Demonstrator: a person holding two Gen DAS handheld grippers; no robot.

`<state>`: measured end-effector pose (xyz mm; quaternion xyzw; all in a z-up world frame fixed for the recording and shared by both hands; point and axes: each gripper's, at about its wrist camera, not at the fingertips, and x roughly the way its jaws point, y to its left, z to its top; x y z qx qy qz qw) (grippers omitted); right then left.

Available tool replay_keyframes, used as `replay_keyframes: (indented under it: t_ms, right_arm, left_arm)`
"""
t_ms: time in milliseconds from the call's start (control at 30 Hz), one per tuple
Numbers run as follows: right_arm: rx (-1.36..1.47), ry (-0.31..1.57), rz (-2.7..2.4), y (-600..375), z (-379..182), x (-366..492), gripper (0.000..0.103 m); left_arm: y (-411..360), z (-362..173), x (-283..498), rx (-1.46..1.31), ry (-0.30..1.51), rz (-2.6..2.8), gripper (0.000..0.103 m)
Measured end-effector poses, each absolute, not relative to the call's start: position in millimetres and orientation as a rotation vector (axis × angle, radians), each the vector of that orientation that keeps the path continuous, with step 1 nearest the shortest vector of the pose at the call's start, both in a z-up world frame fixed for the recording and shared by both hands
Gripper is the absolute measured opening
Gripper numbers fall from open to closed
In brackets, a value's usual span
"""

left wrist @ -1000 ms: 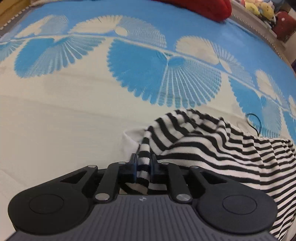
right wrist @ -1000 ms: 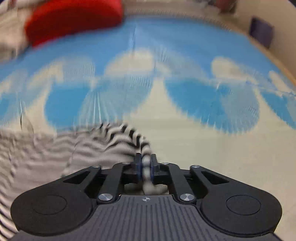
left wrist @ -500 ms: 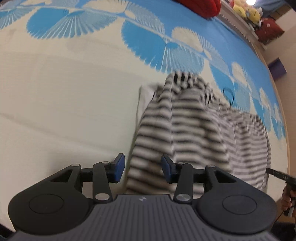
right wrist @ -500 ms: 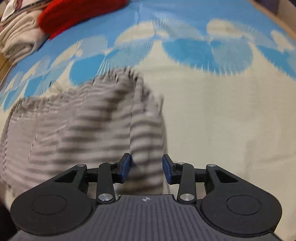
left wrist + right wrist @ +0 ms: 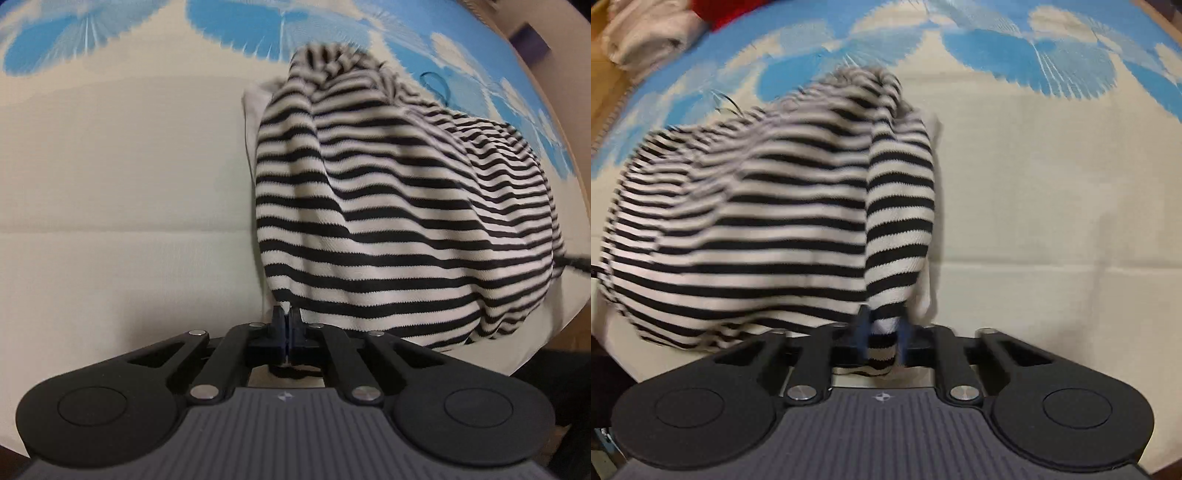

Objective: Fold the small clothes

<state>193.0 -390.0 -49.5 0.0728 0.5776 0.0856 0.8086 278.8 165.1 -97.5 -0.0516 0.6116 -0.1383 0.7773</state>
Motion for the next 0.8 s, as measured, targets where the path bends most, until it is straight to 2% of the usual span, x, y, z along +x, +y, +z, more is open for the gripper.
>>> replay_keyframes:
  t_ms: [100,167,233,300,333,400,467,533,600,633,667,733,800]
  right_arm:
    - [0.256,1.08,0.166,-409,-14,188,0.01]
    - [0.359,1.015,0.173,-427,3,181,0.009]
    - [0.281,1.061,0.158,-427,-2,176,0.009]
    - [0.21,1.186,0.129,-422,-25,177,0.007]
    - [0.167,1.244,0.107,-418,-37,178,0.0]
    - [0.079,1.303,0.053,-412,-51,179,0.0]
    - [0.089,1.282,0.03,-413,-49,180,0.001]
    - [0.1,1.203,0.035,-413,-34,180,0.004]
    - [0.125,1.168,0.087,-411,-26,178,0.017]
    - [0.13,1.161,0.101,-409,-25,177,0.028]
    - [0.127,1.162,0.108,-408,-27,175,0.031]
    - [0.106,1.215,0.124,-409,-40,177,0.031]
    - [0.051,1.298,0.106,-404,-56,177,0.031]
  left_arm:
    - [189,-63,270,-0.21,1.193,-0.282,0.0]
    - [202,-55,262,-0.2,1.168,-0.243,0.0]
    - [204,-75,259,-0.127,1.275,-0.189,0.001]
    - [190,-95,257,-0.028,1.362,-0.217,0.001]
    - [181,-101,256,0.025,1.383,-0.224,0.001]
    - [174,-101,257,0.038,1.387,-0.204,0.002]
    - [167,-85,261,0.038,1.324,-0.195,0.005]
    - [163,-66,261,0.008,1.241,-0.241,0.024]
    - [154,-55,265,-0.021,1.186,-0.292,0.028]
    - [144,-51,263,-0.018,1.171,-0.321,0.028]
    - [134,-52,266,-0.014,1.168,-0.352,0.028]
    - [120,-57,267,-0.002,1.187,-0.406,0.028]
    - [106,-68,271,0.043,1.223,-0.44,0.033]
